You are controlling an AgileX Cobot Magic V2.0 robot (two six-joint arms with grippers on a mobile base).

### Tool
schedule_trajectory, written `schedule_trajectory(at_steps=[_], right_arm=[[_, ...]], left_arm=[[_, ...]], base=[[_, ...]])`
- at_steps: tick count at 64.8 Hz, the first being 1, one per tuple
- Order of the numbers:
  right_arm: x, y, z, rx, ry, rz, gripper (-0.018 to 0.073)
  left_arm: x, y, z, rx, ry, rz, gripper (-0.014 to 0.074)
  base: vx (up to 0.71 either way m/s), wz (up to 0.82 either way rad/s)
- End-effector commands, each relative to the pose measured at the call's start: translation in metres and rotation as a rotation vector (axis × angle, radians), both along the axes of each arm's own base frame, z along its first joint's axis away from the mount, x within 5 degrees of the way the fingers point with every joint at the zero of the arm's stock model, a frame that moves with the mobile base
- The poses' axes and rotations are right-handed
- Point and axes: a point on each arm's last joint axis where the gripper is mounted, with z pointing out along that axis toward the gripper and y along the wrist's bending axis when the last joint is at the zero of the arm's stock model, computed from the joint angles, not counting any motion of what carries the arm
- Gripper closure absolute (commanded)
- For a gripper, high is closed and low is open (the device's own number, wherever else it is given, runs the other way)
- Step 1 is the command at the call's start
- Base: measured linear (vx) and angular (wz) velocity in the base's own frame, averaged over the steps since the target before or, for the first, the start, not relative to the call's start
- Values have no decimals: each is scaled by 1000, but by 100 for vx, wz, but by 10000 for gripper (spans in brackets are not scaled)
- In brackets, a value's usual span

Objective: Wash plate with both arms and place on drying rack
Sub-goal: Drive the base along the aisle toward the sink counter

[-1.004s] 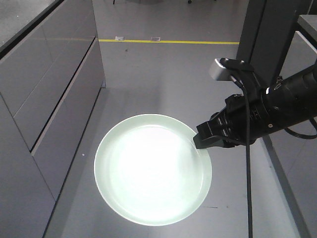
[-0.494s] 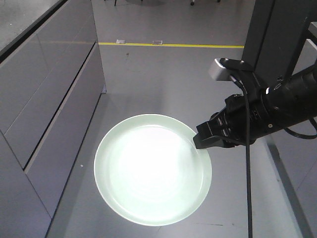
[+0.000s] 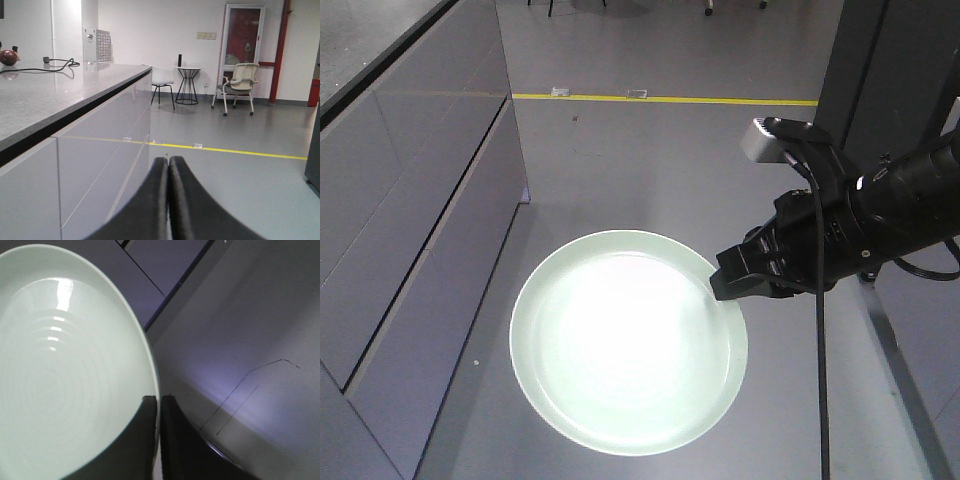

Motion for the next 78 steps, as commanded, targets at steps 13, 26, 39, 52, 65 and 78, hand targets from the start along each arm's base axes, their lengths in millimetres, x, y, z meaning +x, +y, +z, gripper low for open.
schedule_trajectory(at_steps=[13, 26, 39, 52, 65, 78], right_arm=[[-3, 1, 19, 57, -68, -12, 561], [-3, 1, 19, 57, -68, -12, 561], [-3, 1, 19, 57, -68, -12, 561], [-3, 1, 19, 57, -68, -12, 561], [-3, 1, 19, 57, -68, -12, 561], [-3, 1, 19, 57, -68, -12, 561]], left_arm=[[-4, 0, 17, -3, -114, 5, 603], [-4, 0, 17, -3, -114, 5, 603], [-4, 0, 17, -3, -114, 5, 603], [-4, 0, 17, -3, -114, 5, 603], [-4, 0, 17, -3, -114, 5, 603], [-4, 0, 17, -3, -114, 5, 603]], base=[[20, -7], [20, -12], [19, -16], [17, -20], [16, -23], [14, -25]])
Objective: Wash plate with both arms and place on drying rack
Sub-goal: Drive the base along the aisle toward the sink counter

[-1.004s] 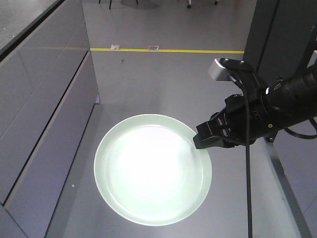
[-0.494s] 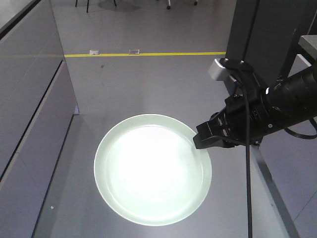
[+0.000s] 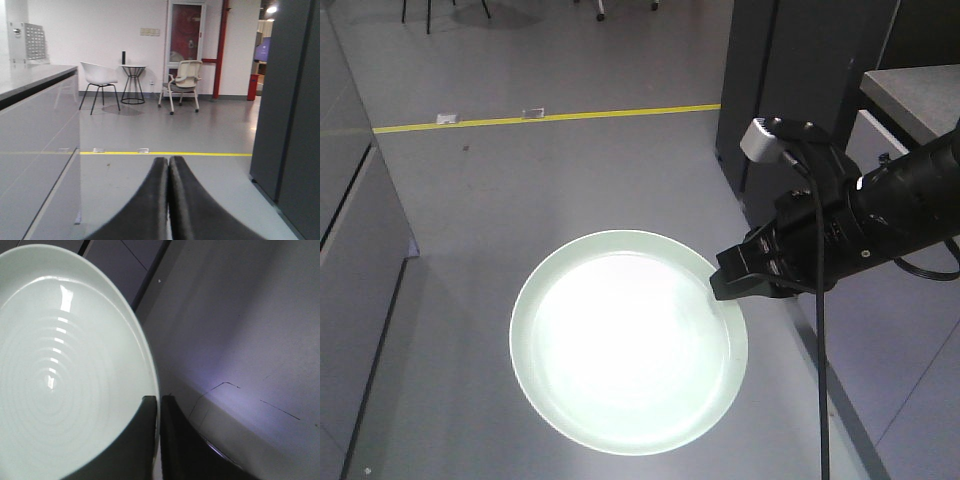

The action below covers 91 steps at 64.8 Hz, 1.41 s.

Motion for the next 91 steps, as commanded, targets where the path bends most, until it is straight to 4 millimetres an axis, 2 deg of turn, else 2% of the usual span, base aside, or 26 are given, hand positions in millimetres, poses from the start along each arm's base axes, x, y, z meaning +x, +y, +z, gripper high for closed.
schedule_trajectory(at_steps=[1, 91], right_arm=[[-3, 1, 19, 57, -68, -12, 561], [-3, 1, 19, 57, -68, -12, 561]], left_arm=[[-4, 0, 17, -3, -114, 5, 603], [-4, 0, 17, -3, -114, 5, 603]], base=[[14, -25], [9, -30]])
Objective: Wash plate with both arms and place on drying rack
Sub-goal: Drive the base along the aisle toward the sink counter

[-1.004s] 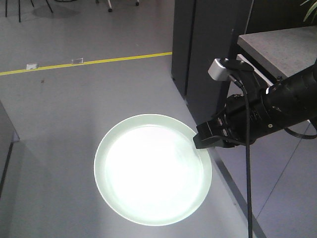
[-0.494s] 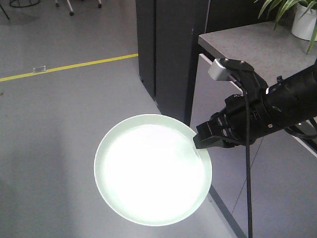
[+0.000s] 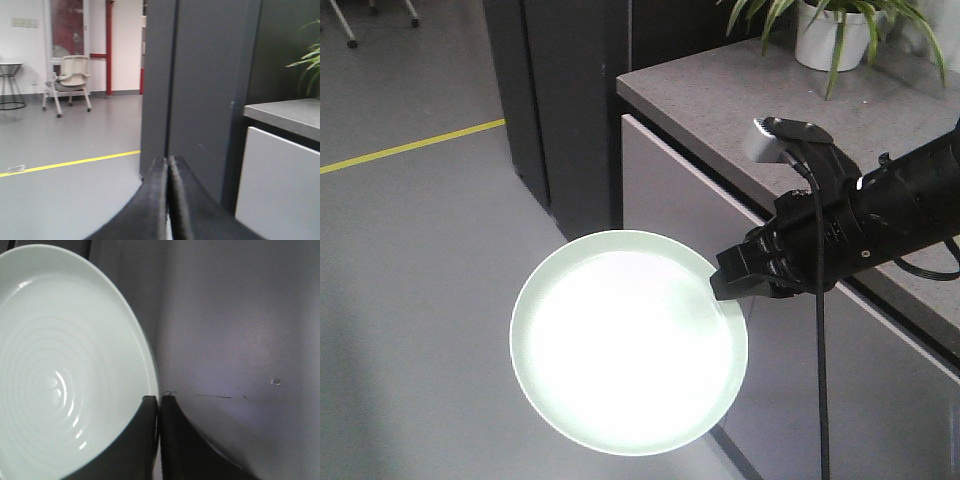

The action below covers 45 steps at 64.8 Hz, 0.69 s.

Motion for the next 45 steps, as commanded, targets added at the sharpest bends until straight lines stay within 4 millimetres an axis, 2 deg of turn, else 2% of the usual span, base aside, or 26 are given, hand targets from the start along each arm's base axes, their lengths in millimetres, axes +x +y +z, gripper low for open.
schedule_trajectory(at_steps=[1, 45], right_arm=[[-3, 1, 19, 57, -68, -12, 561], [-3, 1, 19, 57, -68, -12, 561]], left_arm=[[-4, 0, 17, -3, -114, 5, 603], [-4, 0, 17, -3, -114, 5, 603]], base=[[10, -41], [11, -44]])
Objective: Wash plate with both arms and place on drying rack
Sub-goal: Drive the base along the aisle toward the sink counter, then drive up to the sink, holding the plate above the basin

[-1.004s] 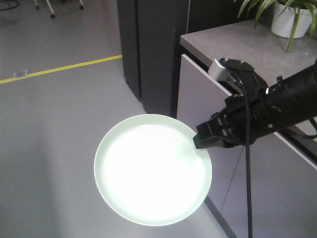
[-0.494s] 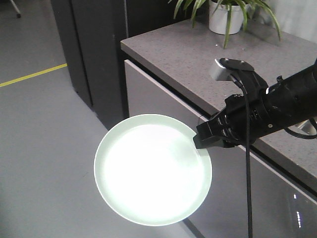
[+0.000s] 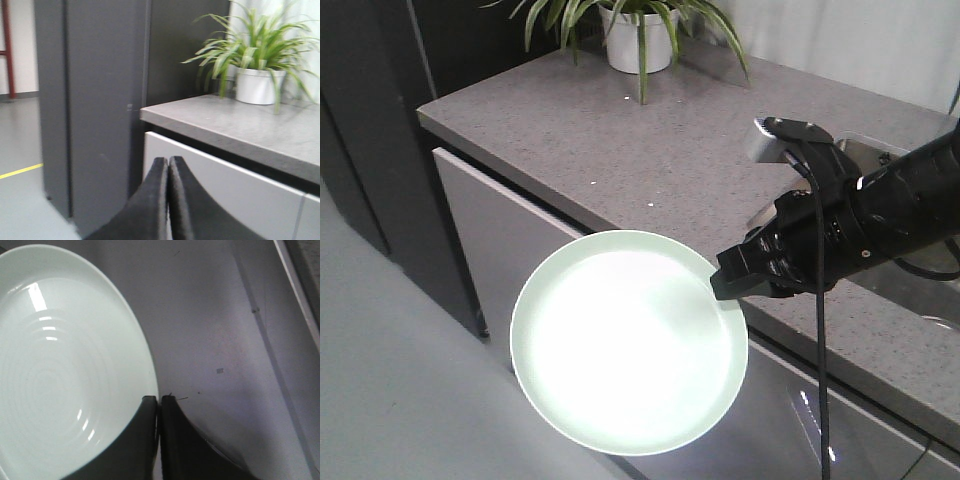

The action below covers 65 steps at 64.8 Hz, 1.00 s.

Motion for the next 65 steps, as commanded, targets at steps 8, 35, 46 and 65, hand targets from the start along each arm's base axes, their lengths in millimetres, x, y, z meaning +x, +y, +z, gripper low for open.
schedule_trajectory(at_steps=[8, 35, 46, 65], right_arm=[[-3, 1, 19, 57, -68, -12, 561], [-3, 1, 19, 57, -68, -12, 561], [-3, 1, 19, 57, -68, -12, 561], [-3, 1, 19, 57, -68, -12, 561]], left_arm=[[-4, 0, 17, -3, -114, 5, 603], [-4, 0, 17, -3, -114, 5, 603], [-4, 0, 17, -3, -114, 5, 603], [-4, 0, 17, -3, -114, 5, 603]], base=[[11, -39], [10, -36], [8, -33], [7, -28]])
